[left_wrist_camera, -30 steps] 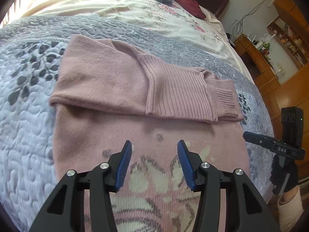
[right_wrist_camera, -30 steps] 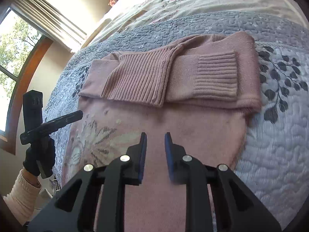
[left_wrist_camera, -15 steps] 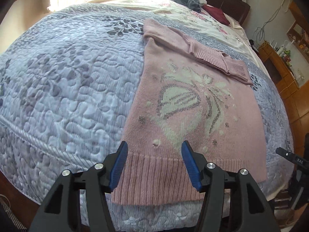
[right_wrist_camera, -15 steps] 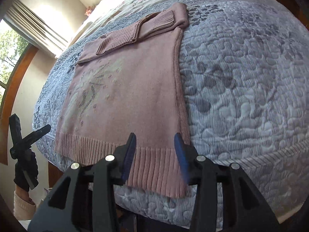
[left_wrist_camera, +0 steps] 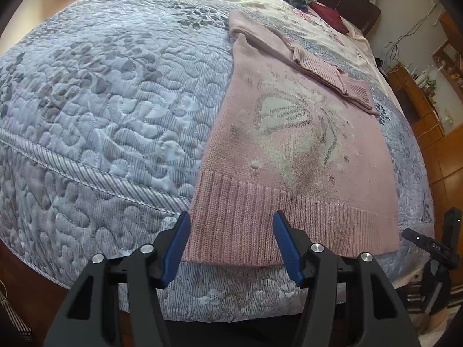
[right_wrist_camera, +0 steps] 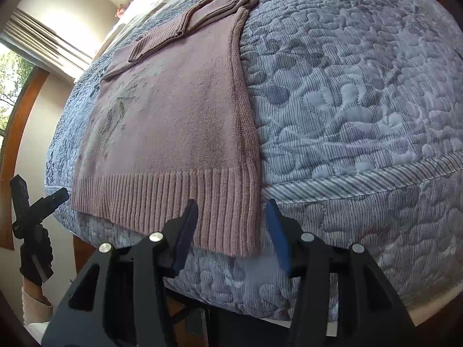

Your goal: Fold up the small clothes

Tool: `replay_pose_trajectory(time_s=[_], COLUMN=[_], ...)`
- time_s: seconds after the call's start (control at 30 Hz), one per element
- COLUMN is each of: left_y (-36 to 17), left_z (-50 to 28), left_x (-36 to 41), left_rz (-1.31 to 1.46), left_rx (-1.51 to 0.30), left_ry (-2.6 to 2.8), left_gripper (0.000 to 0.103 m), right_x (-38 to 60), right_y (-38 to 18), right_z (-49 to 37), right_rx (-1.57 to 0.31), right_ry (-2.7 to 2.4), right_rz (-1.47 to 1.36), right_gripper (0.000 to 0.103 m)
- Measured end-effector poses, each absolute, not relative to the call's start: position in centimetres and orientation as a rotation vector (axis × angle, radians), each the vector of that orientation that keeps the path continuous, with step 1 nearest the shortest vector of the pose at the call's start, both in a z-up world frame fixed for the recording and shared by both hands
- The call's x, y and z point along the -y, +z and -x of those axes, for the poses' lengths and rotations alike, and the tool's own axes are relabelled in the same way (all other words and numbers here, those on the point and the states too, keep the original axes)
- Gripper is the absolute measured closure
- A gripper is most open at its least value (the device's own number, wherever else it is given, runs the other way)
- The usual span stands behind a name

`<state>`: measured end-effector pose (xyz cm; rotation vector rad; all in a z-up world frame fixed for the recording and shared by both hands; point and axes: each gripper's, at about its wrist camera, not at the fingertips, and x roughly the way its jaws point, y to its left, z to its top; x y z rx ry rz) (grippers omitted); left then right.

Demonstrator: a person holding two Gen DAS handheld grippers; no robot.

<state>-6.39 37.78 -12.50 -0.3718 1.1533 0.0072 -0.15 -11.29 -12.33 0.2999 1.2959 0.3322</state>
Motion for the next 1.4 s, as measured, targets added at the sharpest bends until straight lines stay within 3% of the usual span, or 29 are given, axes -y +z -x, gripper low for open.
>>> replay_pose_trajectory(time_s=[0.27, 0.3, 0.37, 0.4, 0.57, 0.73, 1.07, 1.2, 1.37, 1.4], left_y=[-14.7, -14.9, -15.0, -15.1, -14.9, -13.4, -16.6, -16.4, -16.5, -16.5], left_z=[5.9, 5.7, 5.6, 5.6, 6.3, 7.1, 6.7, 6.3, 5.2, 5.1], left_x=[-37.3, -37.3, -37.4, -37.5, -38.9, -39.1, -39.9, -39.3, -38.5, -38.4], left_rz=[0.419, 0.427, 0.463, 0.485, 0.531, 0.458, 0.565, 0.542, 0.536, 0.536], left_rx=[-1.195, -1.199, -1.193, -1.187, -1.177, -1.156, -1.197, -1.213, -1.236, -1.236], left_ry=[-0.007, -0.006, -0.013, -0.014, 0.021, 0.069, 0.075, 0.068, 0.032, 0.018], left_gripper=[0.041, 0.041, 0.042, 0.042, 0.042, 0.041, 0.040, 0.056, 0.066, 0.072], right_x=[11.1, 10.9, 10.7, 10.6, 10.4, 10.3, 11.3, 11.2, 12.2, 12.0], right_y=[-14.0, -14.0, -14.3, -14.6, -14.6, -13.5, -14.4, -15.0, -15.7, -15.8], right_z=[0.0, 0.0, -0.2, -0.3, -0.3, 0.2, 0.6, 0.2, 0.4, 0.5], right_rx=[-1.334, -1.336, -1.355, -1.369, -1.381, -1.350, -1.355, -1.355, -1.364, -1.364], right_ry=[0.318, 0.323, 0.354, 0.362, 0.349, 0.346, 0.392, 0.412, 0.446, 0.451], right_rz=[-0.302, -0.298, -0.325, -0.347, -0.360, -0.286, -0.338, -0.372, -0.471, -0.476], right_gripper=[0.052, 0.056, 0.078, 0.081, 0.078, 0.061, 0.056, 0.062, 0.077, 0.079])
